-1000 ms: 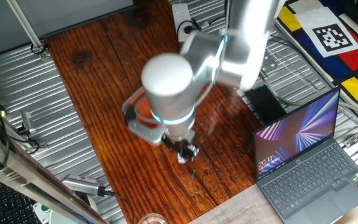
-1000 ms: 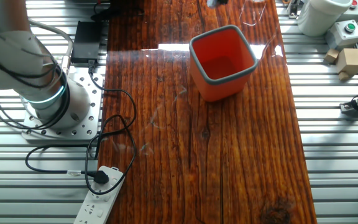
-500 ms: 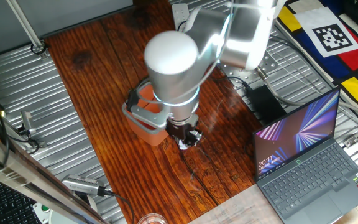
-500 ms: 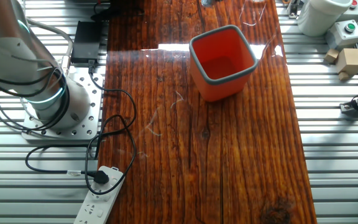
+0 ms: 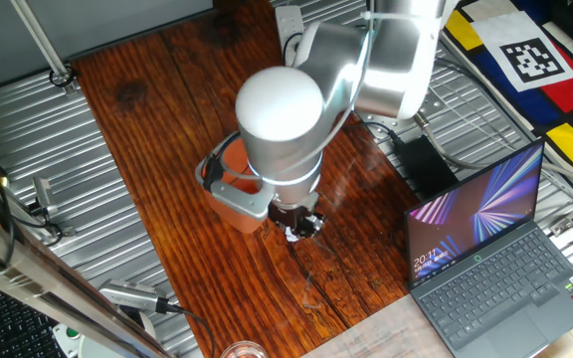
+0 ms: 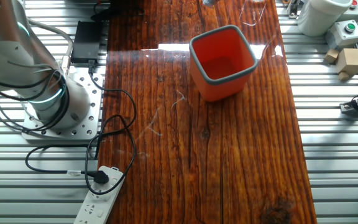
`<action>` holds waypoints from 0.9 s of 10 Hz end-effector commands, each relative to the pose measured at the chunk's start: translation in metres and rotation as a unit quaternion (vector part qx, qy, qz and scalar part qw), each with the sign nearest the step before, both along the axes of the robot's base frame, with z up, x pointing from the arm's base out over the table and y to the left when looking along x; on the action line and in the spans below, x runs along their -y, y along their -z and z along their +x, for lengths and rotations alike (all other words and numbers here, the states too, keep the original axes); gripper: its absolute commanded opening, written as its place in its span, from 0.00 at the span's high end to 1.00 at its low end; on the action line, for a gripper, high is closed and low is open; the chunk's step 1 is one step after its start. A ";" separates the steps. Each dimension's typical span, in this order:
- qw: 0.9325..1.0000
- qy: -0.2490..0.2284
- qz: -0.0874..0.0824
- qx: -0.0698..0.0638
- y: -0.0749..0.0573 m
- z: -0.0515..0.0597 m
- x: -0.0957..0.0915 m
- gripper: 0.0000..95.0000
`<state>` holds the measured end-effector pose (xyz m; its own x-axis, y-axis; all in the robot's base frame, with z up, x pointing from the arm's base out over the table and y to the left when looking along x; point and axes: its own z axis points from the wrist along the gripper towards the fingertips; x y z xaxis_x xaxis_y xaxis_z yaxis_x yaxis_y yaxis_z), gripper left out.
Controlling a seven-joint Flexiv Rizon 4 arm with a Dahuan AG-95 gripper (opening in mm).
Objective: Put the garbage in the trash can
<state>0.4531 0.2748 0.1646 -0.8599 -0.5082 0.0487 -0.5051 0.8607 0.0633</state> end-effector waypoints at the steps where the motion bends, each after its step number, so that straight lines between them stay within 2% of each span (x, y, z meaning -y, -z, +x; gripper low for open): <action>1: 0.997 0.080 -0.021 0.001 0.001 0.002 -0.001 1.00; 3: 0.992 0.121 -0.024 0.004 0.001 0.002 -0.001 1.00; 4: 0.992 0.127 -0.027 0.004 0.001 0.002 -0.001 1.00; 6: 0.993 0.113 -0.026 0.003 0.001 0.002 -0.001 1.00; 9: 0.998 0.063 -0.022 -0.001 0.001 0.002 -0.001 1.00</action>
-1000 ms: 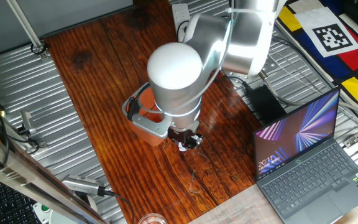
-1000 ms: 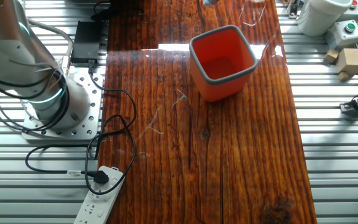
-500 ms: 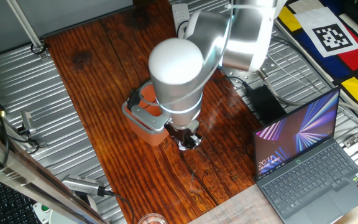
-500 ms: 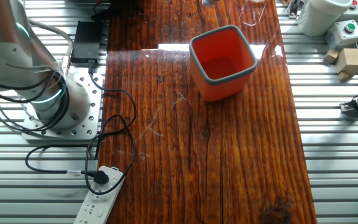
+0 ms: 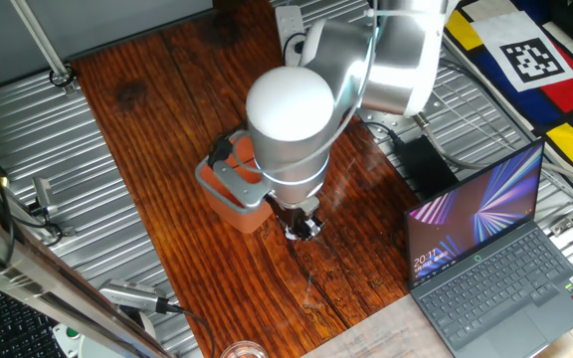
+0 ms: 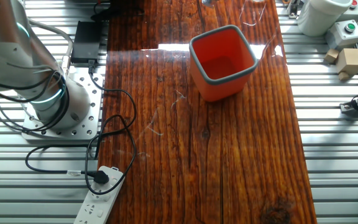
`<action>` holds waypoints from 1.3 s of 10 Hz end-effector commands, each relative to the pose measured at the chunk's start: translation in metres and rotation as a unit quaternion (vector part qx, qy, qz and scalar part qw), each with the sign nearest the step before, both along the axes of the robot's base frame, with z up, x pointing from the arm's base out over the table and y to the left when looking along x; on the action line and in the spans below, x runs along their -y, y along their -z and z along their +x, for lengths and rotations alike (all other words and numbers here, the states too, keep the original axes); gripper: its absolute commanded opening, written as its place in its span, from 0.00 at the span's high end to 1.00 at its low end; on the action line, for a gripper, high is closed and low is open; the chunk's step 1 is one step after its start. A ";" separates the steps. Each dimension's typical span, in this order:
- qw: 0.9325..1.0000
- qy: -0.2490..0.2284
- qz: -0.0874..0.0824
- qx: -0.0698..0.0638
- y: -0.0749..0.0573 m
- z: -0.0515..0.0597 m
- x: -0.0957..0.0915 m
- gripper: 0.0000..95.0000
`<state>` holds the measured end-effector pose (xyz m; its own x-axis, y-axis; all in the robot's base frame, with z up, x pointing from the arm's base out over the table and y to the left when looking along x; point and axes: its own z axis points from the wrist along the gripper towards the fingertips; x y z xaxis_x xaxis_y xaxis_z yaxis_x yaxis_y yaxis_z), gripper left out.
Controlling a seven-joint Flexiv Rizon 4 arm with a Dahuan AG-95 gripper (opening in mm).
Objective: Put the garbage in the trash can
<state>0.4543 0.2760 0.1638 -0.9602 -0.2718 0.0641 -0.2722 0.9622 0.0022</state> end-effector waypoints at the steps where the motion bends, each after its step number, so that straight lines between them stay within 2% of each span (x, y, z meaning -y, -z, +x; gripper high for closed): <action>1: 0.998 -0.069 0.010 -0.006 0.000 0.000 0.000 1.00; 3: 0.995 -0.102 0.010 -0.012 -0.020 0.003 0.036 1.00; 4: 0.994 -0.109 0.011 -0.012 -0.023 0.002 0.045 1.00; 6: 0.992 -0.122 0.009 -0.012 -0.023 -0.003 0.061 1.00; 9: 0.986 -0.166 0.000 -0.011 -0.018 -0.010 0.090 1.00; 11: 0.985 -0.171 0.001 -0.011 -0.016 -0.011 0.094 1.00; 13: 0.986 -0.166 0.002 -0.011 -0.017 -0.008 0.086 1.00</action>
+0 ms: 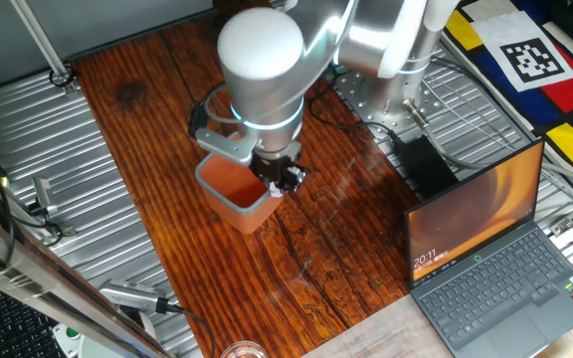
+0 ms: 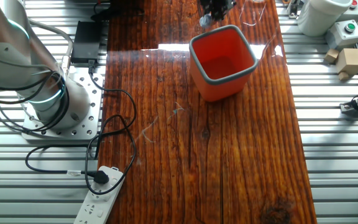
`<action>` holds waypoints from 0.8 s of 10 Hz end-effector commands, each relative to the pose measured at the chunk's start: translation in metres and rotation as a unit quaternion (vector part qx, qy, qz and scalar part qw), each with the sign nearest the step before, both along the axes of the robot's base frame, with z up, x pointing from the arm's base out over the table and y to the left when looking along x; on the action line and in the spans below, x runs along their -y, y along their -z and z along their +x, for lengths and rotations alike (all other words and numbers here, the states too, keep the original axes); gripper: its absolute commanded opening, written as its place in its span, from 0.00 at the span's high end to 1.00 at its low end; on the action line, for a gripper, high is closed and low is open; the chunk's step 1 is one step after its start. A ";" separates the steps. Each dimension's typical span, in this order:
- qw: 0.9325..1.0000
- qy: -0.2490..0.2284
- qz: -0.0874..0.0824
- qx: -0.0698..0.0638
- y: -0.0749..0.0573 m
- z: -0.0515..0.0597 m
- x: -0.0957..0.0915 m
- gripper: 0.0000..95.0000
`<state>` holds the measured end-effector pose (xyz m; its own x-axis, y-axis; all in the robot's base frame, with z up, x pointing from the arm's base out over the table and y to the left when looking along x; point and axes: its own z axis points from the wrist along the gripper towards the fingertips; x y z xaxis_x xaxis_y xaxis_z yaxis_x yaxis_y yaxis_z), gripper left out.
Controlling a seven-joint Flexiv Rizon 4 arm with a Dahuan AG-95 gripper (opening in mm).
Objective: Put the garbage in the trash can
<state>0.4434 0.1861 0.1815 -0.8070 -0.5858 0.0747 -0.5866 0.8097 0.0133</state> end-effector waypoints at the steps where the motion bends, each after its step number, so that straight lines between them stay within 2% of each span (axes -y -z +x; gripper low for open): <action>1: 1.000 0.016 -0.003 -0.003 0.001 0.003 -0.004 1.00; 4: 0.993 0.120 -0.012 0.002 0.001 0.003 -0.004 1.00; 6: 0.986 0.164 -0.021 0.007 0.001 0.003 -0.004 1.00; 8: 0.987 0.158 -0.024 0.006 0.001 0.003 -0.004 1.00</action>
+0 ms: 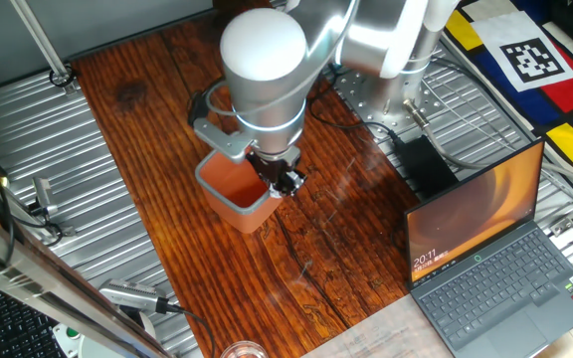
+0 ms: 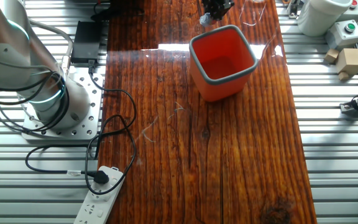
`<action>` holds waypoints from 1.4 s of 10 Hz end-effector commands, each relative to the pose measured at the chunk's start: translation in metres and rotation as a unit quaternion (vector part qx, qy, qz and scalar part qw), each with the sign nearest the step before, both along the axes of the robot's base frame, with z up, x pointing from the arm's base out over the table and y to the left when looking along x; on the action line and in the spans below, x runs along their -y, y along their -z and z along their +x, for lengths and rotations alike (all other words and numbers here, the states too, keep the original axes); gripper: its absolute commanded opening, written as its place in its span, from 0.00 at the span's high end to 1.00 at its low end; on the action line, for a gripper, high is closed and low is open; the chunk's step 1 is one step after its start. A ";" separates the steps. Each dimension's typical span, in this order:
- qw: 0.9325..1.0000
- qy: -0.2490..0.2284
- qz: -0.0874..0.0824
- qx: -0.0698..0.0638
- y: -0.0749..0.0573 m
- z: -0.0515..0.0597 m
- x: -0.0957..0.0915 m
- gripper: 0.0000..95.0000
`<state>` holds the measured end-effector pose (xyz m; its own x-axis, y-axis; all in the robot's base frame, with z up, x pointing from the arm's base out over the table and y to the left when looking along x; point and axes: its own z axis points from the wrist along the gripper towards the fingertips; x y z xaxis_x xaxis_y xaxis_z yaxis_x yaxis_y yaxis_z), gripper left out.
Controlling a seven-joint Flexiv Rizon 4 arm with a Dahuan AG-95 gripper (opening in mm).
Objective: Put the garbage in the trash can
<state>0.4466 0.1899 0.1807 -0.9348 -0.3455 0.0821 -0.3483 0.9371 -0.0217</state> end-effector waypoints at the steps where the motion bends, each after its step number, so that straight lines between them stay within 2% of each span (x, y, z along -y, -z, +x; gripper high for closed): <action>1: 1.000 0.011 -0.005 -0.001 0.000 0.000 0.000 1.00; 2: 1.000 -0.014 -0.002 -0.004 0.000 0.000 0.000 1.00; 3: 0.999 -0.033 0.000 -0.006 -0.003 0.001 0.008 1.00; 6: 0.997 -0.076 0.005 -0.006 -0.017 0.008 0.064 1.00; 8: 0.996 -0.085 0.005 0.002 -0.005 0.011 0.080 1.00; 9: 0.996 -0.086 0.005 0.003 -0.003 0.012 0.081 1.00; 10: 0.995 -0.101 0.007 0.016 0.013 0.016 0.087 1.00; 12: 0.994 -0.109 0.009 0.022 0.027 0.018 0.092 0.60; 14: 0.993 -0.116 0.013 0.022 0.031 0.020 0.087 0.20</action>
<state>0.4642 0.1037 0.1501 -0.8320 -0.5540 0.0292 -0.5546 0.8319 -0.0189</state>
